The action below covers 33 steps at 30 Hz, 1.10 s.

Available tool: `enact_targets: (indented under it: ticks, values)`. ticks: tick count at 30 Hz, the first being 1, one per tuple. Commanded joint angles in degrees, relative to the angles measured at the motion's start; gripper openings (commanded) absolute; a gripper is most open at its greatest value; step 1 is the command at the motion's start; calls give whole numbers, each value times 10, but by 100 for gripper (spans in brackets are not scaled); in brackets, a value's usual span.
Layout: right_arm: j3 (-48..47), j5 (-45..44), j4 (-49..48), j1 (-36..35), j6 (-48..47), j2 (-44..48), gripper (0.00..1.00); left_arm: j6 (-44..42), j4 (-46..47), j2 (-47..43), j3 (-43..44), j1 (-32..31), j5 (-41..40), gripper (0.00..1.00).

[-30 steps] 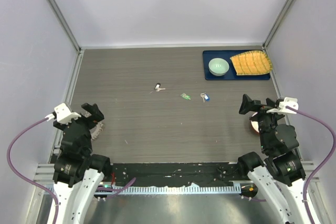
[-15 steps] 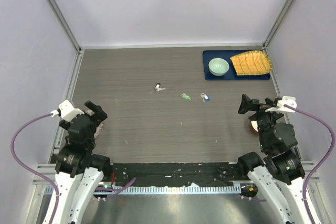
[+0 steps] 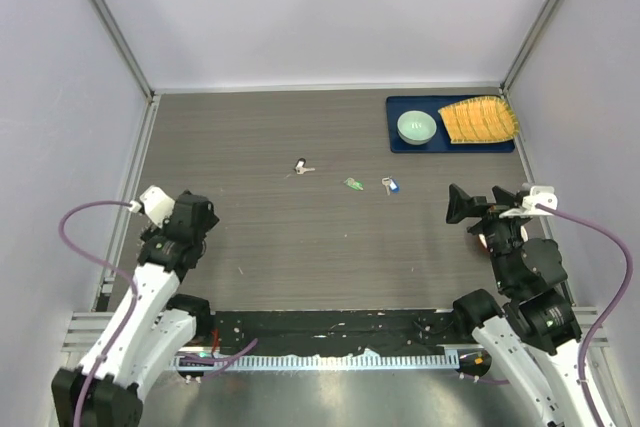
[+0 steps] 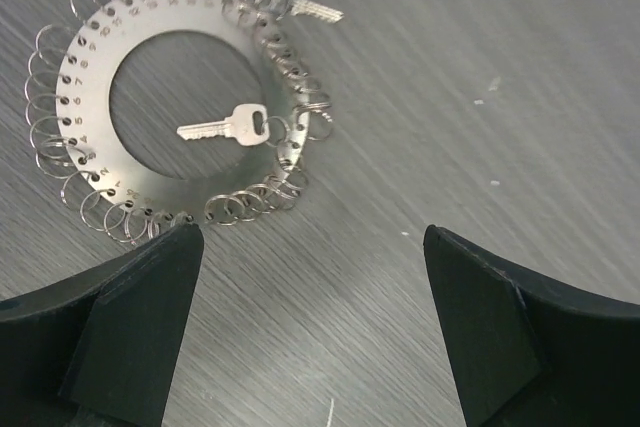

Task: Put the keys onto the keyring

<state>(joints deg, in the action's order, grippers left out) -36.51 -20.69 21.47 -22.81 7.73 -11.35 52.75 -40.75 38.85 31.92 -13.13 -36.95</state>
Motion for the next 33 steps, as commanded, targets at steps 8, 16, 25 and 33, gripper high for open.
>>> enact_targets:
  ticks: [8,16,25,33]
  values:
    - [6,-8,-21,-40,-3,26,100,49,228,311,13,125,79,89]
    - [8,-5,-26,-53,-4,27,99,-5,262,422,43,129,220,65]
    - [7,0,-28,-55,-6,27,99,40,265,432,61,-14,307,61]
    - [7,11,-28,-55,-6,27,98,105,233,402,106,-165,259,71]
